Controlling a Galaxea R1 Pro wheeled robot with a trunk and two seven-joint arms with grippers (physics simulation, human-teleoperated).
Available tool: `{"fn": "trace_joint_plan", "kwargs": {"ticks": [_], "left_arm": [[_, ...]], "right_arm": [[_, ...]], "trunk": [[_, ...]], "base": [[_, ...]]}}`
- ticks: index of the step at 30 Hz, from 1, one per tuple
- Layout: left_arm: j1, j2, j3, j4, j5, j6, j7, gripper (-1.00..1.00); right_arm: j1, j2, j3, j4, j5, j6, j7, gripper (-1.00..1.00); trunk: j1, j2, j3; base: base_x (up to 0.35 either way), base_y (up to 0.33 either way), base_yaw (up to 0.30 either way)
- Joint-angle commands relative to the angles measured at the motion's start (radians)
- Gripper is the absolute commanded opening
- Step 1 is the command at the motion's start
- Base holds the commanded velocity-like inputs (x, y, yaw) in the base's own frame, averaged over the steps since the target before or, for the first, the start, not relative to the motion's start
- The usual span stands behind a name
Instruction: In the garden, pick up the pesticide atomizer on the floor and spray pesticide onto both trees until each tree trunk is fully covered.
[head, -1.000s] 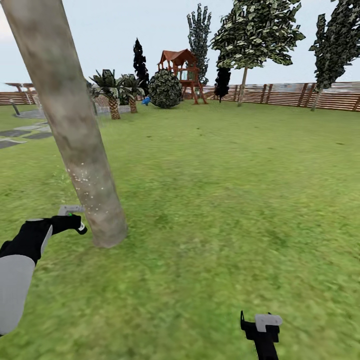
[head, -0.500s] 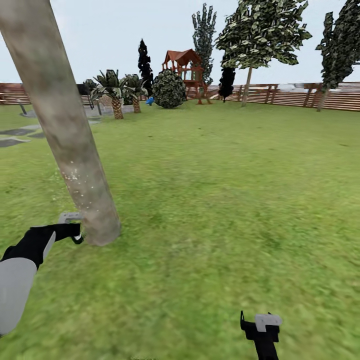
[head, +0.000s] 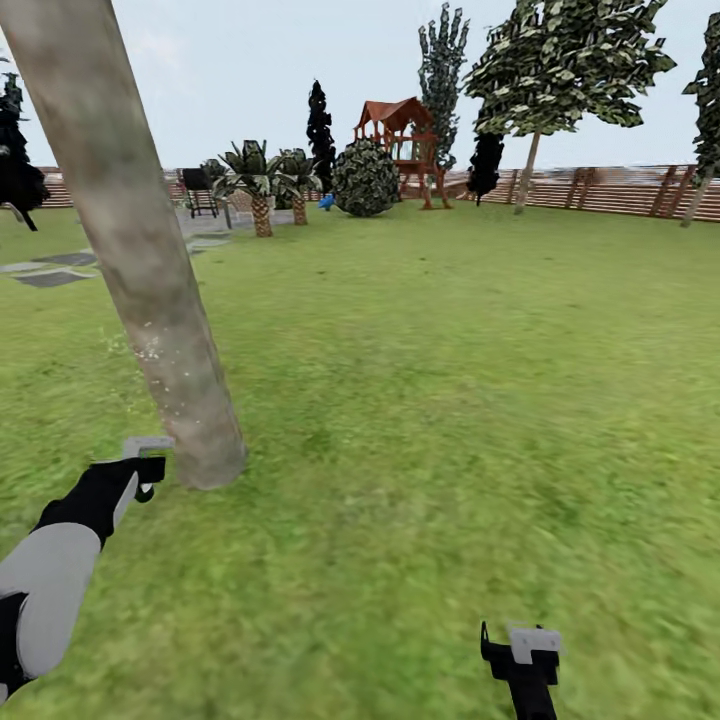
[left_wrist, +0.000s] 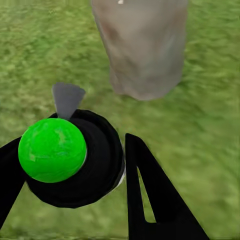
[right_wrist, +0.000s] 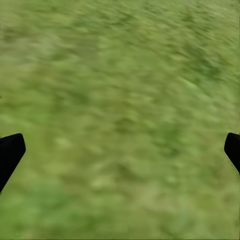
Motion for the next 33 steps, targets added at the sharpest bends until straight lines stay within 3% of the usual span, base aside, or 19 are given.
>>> {"fn": "trace_joint_plan", "kwargs": {"ticks": [1,12,33], "left_arm": [[0.006,-0.002,0.008,-0.002,-0.002,0.004,0.016,-1.00],[0.014,-0.004,0.012,0.022,0.002,0.004,0.048,-1.00],[0.026,-0.006,0.012,0.030,0.004,0.004,0.052,-1.00]], "right_arm": [[-0.001,0.000,-0.008,0.001,0.010,-0.003,-0.003,1.00],[-0.001,0.000,-0.008,0.001,0.010,-0.003,-0.003,1.00],[-0.001,0.000,-0.008,0.001,0.010,-0.003,-0.003,1.00]], "trunk": [[0.000,0.000,-0.001],[0.000,0.000,-0.001],[0.000,0.000,-0.001]], "base": [[0.287,-0.140,0.194],[0.261,-0.165,0.250],[0.077,-0.264,0.037]]}}
